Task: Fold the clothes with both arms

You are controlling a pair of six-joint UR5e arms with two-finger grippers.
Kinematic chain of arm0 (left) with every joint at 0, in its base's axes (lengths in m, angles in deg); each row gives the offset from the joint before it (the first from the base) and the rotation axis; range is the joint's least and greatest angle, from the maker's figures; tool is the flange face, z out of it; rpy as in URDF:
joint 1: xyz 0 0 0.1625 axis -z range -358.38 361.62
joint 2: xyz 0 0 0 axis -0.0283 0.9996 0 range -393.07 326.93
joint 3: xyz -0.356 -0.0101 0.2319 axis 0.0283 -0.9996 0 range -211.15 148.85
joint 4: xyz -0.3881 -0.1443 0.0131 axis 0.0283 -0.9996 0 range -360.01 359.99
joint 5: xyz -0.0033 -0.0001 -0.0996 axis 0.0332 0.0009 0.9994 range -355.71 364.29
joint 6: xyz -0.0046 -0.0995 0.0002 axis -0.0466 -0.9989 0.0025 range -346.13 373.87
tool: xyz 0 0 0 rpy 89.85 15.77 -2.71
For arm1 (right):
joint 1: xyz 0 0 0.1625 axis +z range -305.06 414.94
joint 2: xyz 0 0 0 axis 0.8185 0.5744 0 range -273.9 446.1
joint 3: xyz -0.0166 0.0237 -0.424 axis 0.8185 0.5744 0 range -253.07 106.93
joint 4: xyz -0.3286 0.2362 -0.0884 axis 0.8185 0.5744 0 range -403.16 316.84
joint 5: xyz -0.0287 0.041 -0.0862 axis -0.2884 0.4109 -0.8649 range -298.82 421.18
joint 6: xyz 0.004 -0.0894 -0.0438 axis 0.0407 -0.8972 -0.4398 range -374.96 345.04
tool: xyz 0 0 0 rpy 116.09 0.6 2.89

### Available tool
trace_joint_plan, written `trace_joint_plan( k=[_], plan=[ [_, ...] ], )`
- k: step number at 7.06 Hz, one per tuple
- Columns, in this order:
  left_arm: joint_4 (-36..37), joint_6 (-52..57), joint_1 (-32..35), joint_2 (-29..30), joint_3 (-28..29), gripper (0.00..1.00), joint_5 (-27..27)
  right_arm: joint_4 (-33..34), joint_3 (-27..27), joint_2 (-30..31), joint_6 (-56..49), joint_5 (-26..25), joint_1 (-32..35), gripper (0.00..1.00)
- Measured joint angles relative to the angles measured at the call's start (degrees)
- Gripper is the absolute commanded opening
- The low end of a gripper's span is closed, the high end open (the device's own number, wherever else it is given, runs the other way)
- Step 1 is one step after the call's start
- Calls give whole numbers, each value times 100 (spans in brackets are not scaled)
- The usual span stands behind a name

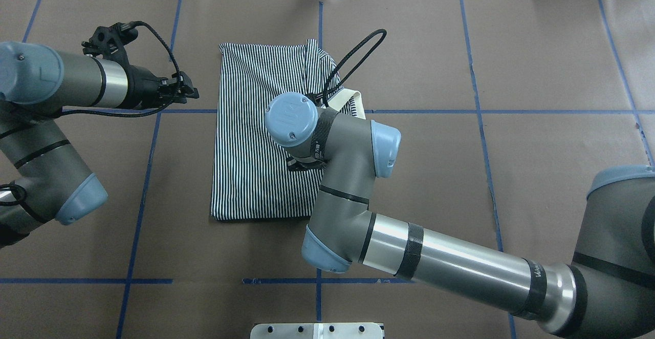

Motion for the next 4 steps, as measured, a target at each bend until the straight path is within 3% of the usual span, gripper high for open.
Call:
trace_joint_plan(
  k=[4],
  plan=[
    [-1, 3, 0, -2, 4, 39, 8, 22, -111, 94, -164, 305, 179, 0]
  ],
)
